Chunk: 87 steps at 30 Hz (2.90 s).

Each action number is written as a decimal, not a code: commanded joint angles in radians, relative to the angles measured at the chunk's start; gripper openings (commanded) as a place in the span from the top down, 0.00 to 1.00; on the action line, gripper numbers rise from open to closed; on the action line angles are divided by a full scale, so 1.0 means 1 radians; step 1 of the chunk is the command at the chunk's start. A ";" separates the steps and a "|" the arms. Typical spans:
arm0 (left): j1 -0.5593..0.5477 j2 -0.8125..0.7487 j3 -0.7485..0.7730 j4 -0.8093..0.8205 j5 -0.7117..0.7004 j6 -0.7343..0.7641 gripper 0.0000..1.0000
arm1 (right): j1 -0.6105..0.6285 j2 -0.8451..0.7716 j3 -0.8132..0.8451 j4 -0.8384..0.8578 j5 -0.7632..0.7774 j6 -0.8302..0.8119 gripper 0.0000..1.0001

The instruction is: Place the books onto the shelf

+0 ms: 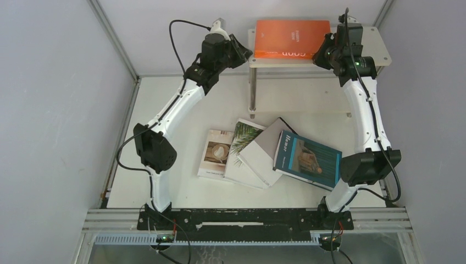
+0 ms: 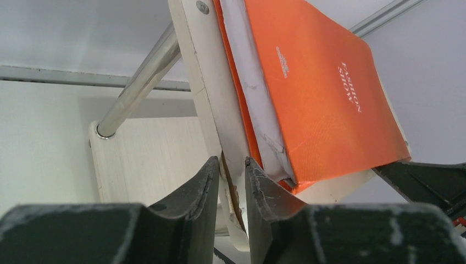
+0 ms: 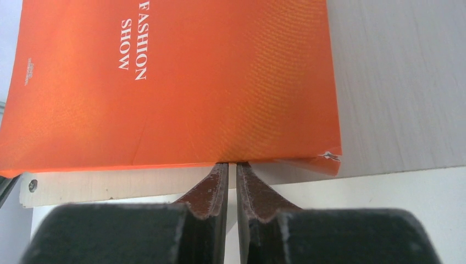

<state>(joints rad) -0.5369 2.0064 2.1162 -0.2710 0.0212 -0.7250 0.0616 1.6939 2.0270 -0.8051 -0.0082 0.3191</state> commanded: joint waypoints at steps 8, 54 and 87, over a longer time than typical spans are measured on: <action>-0.027 -0.100 -0.051 0.032 0.011 0.018 0.72 | -0.016 0.022 0.062 0.032 0.001 -0.006 0.84; -0.241 -0.597 -0.927 0.111 0.162 0.027 0.25 | 0.171 -0.929 -1.108 0.105 0.112 0.528 0.39; -0.357 -0.055 -0.584 0.075 0.326 0.041 0.26 | -0.221 -1.031 -1.428 0.226 -0.098 0.606 0.41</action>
<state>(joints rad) -0.8883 1.9362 1.4738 -0.2077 0.3145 -0.6968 -0.1455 0.6487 0.6140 -0.6460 -0.0696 0.9222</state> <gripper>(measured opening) 0.739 0.589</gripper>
